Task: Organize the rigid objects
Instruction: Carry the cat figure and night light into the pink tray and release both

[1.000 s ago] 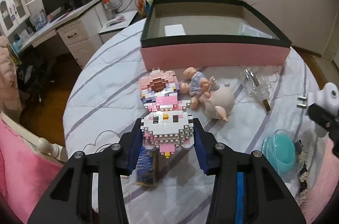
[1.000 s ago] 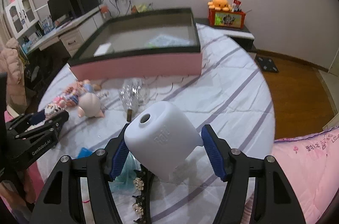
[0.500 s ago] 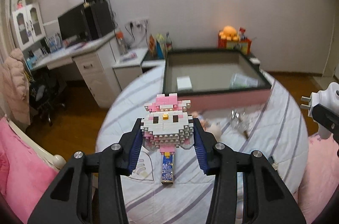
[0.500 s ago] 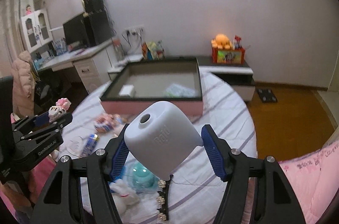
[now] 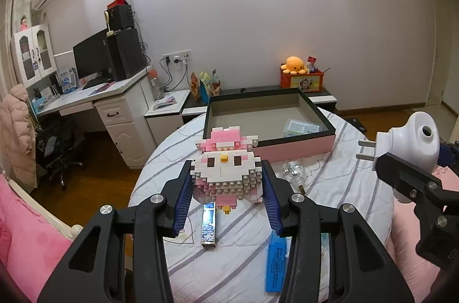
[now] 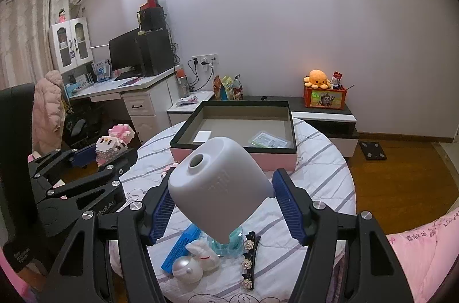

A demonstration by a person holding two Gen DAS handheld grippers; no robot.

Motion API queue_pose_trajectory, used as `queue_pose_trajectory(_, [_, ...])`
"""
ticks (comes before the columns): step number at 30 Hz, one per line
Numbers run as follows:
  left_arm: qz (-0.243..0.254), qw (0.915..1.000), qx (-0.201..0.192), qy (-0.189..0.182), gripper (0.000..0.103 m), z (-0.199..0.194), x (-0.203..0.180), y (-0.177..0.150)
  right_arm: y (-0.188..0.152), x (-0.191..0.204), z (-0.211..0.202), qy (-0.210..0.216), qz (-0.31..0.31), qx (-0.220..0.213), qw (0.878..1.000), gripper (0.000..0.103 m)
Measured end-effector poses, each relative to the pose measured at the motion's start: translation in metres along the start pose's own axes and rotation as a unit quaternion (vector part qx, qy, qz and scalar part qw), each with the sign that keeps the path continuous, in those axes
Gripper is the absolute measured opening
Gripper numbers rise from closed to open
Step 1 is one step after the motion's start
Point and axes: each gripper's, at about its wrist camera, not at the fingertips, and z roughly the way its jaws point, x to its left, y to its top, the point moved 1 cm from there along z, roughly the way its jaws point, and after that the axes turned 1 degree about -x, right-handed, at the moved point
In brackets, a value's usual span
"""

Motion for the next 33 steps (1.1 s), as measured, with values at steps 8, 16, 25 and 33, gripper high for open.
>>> queue_pose_trajectory(8, [0.001,1.0,0.007,-0.002,0.045,0.01,-0.004,0.003,0.001,-0.005,0.001,-0.004,0.003,0.0,1.0,0.067])
queue_pose_trajectory(16, [0.008,1.0,0.005,-0.001,0.045,0.046,-0.006,0.028,0.015,-0.011,0.029,-0.008,0.006,0.005,1.0,0.067])
queue_pose_trajectory(25, [0.008,1.0,-0.004,-0.001,0.045,0.116,-0.006,0.082,0.065,-0.03,0.092,-0.018,0.001,-0.008,1.0,0.067])
queue_pose_trajectory(33, [0.01,0.9997,0.024,0.003,0.045,0.211,-0.004,0.129,0.103,-0.045,0.175,-0.023,-0.015,0.007,1.0,0.067])
